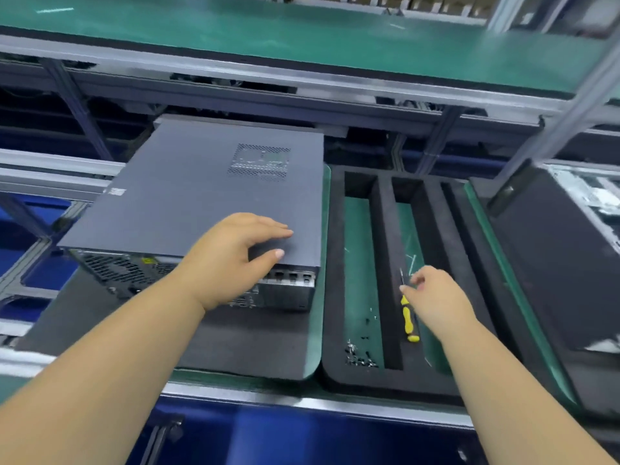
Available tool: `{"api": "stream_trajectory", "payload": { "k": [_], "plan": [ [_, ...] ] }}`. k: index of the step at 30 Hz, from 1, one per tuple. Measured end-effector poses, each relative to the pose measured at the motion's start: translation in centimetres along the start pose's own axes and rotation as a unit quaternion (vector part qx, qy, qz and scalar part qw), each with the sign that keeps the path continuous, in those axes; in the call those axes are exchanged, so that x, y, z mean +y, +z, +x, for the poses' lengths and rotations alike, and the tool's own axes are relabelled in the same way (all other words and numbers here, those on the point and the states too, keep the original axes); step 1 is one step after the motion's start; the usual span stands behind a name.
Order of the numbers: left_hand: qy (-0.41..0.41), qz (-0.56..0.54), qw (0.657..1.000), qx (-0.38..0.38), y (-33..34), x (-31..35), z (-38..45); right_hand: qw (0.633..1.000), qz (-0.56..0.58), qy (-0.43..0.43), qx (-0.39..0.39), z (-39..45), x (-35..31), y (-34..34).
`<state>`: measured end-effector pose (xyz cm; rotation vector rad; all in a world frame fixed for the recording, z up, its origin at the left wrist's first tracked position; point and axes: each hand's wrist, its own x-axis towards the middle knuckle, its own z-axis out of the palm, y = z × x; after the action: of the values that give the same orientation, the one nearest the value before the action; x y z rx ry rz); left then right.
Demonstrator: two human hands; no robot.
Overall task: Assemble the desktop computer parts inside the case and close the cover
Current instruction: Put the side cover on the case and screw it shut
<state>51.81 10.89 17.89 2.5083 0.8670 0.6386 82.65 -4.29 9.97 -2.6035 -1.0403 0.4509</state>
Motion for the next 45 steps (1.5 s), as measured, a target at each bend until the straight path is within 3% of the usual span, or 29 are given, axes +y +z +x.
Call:
{"api": "stream_trajectory", "payload": {
  "k": [7,19,27,33,37,40,45],
  "plan": [
    [0.028,0.006,0.999,-0.034,3.7,2.6,2.7,0.994,-0.028,0.073,-0.073,-1.0,2.5,3.1],
    [0.089,0.051,0.993,-0.064,5.2,5.4,7.5,0.997,0.056,-0.022,0.055,-0.5,1.9,1.9],
    [0.234,0.051,0.964,-0.113,9.4,8.7,4.7,0.988,0.128,-0.084,0.023,-1.0,0.8,2.2],
    [0.160,-0.068,0.966,-0.193,15.5,6.8,1.8,0.985,0.141,-0.089,-0.041,-2.4,1.9,3.6],
    [0.007,-0.041,0.979,-0.198,18.9,3.1,0.6,0.981,0.152,-0.107,-0.060,-3.2,2.8,4.6],
    [0.053,0.009,0.972,-0.231,20.4,1.7,-0.2,0.983,0.128,-0.119,-0.063,-3.6,3.3,5.4],
    [0.061,0.028,0.976,-0.208,21.4,1.2,-0.2,0.978,0.129,-0.163,-0.008,-4.4,4.0,6.4]
  ]
}}
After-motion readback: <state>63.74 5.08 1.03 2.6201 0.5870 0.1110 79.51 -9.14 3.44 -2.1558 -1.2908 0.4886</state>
